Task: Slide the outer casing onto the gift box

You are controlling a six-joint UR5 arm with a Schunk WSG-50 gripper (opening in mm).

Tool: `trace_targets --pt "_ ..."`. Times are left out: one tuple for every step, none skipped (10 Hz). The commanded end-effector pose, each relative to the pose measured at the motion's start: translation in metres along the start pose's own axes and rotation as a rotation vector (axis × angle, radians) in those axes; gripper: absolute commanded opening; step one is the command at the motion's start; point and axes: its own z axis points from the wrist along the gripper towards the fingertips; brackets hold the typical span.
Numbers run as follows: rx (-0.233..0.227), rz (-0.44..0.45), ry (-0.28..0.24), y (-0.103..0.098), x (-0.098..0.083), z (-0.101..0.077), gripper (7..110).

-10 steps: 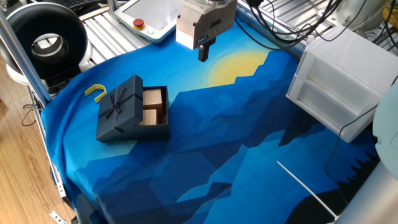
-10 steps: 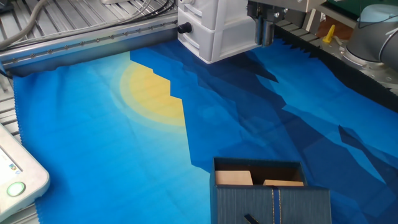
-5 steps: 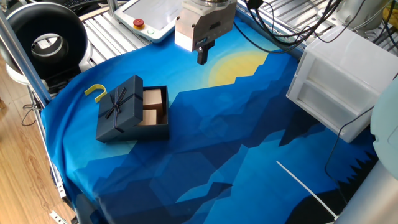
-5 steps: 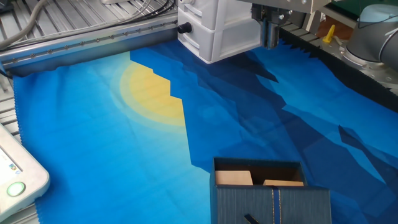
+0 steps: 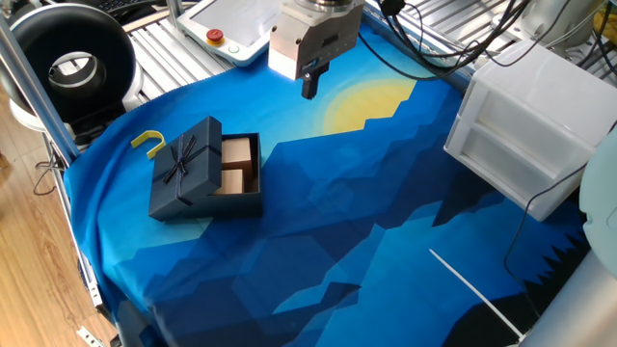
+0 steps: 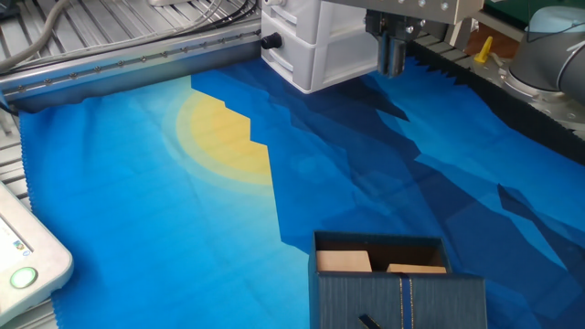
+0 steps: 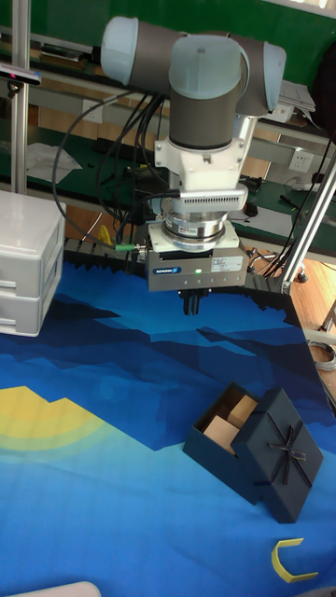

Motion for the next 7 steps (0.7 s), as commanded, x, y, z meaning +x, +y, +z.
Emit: trace_targets --pt "-0.016 0.019 -0.009 0.0032 -0.0024 0.0001 7" --pt "-0.013 0.033 -0.007 0.0026 -0.0019 -0.0001 7" --pt "-0.016 0.042 -0.007 0.0032 -0.0021 0.0004 7" --pt "-0.008 0.048 -0.005 0.0013 -0.0015 0.0005 7" --pt "-0.007 0.051 -0.003 0.0009 -0.0011 0.0005 7" --pt "-0.012 0.053 0.002 0.0024 0.0003 0.0004 7" --pt "-0.011 0.054 0.005 0.0024 0.0012 0.0005 7"
